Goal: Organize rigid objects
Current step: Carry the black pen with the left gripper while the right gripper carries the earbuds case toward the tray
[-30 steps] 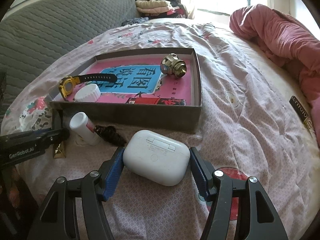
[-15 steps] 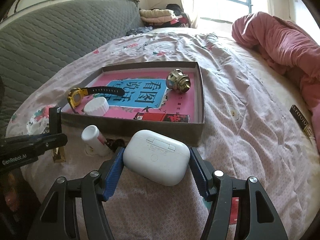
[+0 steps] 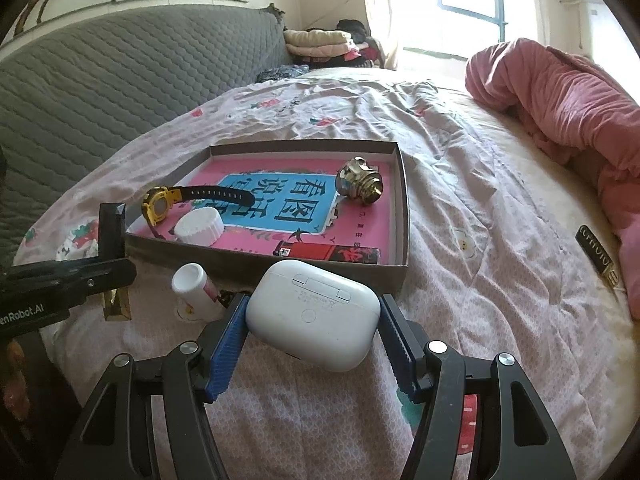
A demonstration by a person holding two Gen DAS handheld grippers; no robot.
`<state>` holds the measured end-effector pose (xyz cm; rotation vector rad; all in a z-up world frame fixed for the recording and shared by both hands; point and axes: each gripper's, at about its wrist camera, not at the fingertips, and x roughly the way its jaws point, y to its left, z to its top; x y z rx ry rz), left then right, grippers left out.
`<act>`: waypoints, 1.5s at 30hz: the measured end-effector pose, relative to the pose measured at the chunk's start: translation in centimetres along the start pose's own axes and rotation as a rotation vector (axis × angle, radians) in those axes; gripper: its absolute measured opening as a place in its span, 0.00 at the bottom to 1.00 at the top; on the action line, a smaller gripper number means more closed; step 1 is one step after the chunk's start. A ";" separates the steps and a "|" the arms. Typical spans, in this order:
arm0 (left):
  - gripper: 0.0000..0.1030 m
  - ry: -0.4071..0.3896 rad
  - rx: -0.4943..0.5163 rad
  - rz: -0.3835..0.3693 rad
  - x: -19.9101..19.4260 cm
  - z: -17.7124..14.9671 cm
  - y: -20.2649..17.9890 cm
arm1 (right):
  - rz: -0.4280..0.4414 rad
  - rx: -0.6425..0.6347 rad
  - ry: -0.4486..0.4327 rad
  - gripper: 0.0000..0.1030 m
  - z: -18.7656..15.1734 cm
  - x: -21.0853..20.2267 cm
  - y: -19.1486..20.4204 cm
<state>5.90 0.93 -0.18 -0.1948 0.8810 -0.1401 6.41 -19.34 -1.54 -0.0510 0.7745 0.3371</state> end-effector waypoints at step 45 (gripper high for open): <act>0.25 -0.057 0.000 0.002 3.4 5.1 -0.3 | 0.025 0.080 -0.096 0.64 4.7 1.1 -0.7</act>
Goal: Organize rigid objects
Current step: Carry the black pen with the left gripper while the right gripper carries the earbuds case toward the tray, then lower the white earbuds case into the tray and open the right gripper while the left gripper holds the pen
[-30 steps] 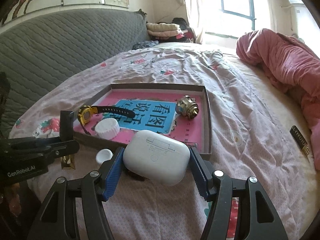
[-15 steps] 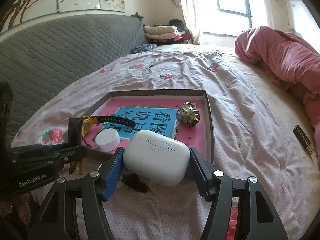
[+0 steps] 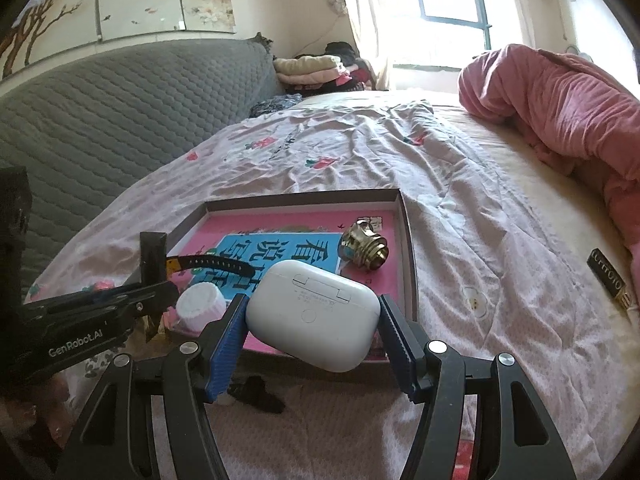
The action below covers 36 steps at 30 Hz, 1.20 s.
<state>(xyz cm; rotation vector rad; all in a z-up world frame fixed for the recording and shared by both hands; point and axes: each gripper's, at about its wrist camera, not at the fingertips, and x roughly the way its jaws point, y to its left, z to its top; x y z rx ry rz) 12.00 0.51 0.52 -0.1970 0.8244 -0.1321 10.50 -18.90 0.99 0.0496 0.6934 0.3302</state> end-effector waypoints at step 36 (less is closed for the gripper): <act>0.23 0.045 -0.057 0.071 3.7 0.3 3.2 | -0.055 -0.016 0.061 0.64 0.7 4.1 -0.8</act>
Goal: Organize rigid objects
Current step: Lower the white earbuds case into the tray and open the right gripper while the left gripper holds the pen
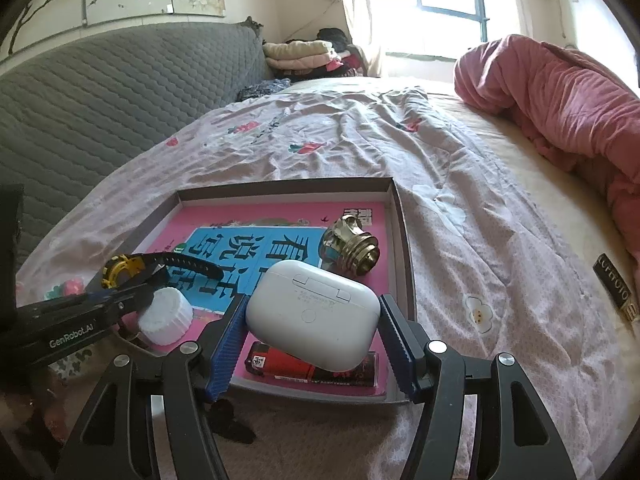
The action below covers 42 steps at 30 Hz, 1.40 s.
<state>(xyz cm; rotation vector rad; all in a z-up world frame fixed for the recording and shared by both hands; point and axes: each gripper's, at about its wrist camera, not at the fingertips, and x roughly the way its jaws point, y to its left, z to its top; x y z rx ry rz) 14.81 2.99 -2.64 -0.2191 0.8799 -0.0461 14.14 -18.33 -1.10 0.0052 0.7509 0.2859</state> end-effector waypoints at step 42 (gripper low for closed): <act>0.23 -0.002 0.024 0.022 0.1 0.0 0.0 | -0.043 -0.114 0.162 0.64 0.1 4.8 1.5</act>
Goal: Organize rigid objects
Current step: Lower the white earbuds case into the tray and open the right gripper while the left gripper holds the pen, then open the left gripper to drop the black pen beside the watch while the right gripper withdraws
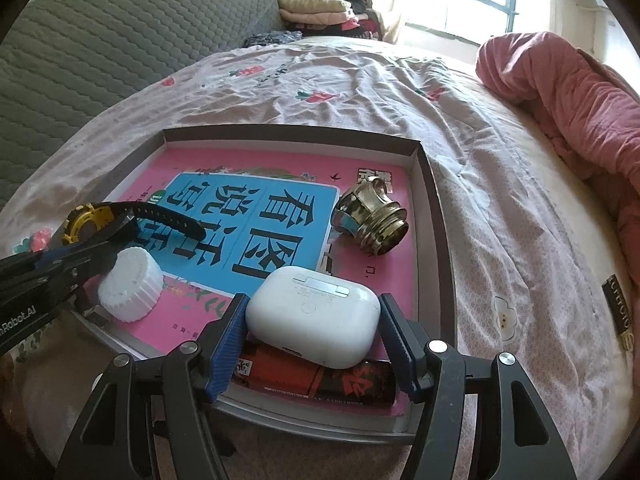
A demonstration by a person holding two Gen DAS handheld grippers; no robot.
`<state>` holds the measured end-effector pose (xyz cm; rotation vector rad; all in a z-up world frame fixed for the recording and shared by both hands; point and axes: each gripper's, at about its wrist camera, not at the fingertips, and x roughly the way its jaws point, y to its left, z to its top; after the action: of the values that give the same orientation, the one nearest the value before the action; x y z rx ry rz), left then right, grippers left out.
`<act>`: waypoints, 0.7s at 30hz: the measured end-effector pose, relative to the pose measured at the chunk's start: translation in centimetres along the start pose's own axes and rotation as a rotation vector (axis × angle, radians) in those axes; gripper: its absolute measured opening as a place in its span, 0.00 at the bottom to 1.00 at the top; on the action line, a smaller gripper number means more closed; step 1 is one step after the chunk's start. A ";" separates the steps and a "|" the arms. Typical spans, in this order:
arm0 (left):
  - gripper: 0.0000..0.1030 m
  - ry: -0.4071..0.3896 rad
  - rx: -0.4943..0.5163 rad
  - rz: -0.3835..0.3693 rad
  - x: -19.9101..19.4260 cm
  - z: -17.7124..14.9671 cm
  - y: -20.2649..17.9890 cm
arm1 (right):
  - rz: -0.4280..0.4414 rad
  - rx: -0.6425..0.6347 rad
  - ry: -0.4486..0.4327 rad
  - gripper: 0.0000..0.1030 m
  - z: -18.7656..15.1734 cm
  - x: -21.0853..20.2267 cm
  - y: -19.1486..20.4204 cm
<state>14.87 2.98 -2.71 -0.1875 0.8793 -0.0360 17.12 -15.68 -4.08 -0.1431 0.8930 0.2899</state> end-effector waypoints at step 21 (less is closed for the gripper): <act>0.23 0.003 -0.020 0.011 -0.3 0.0 1.0 | -0.009 -0.003 -0.091 0.73 -0.2 -2.3 -1.0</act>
<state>14.58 4.02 -2.65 -0.2012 0.8837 -0.0176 15.90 -17.14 -2.42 -0.1355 0.8017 0.2876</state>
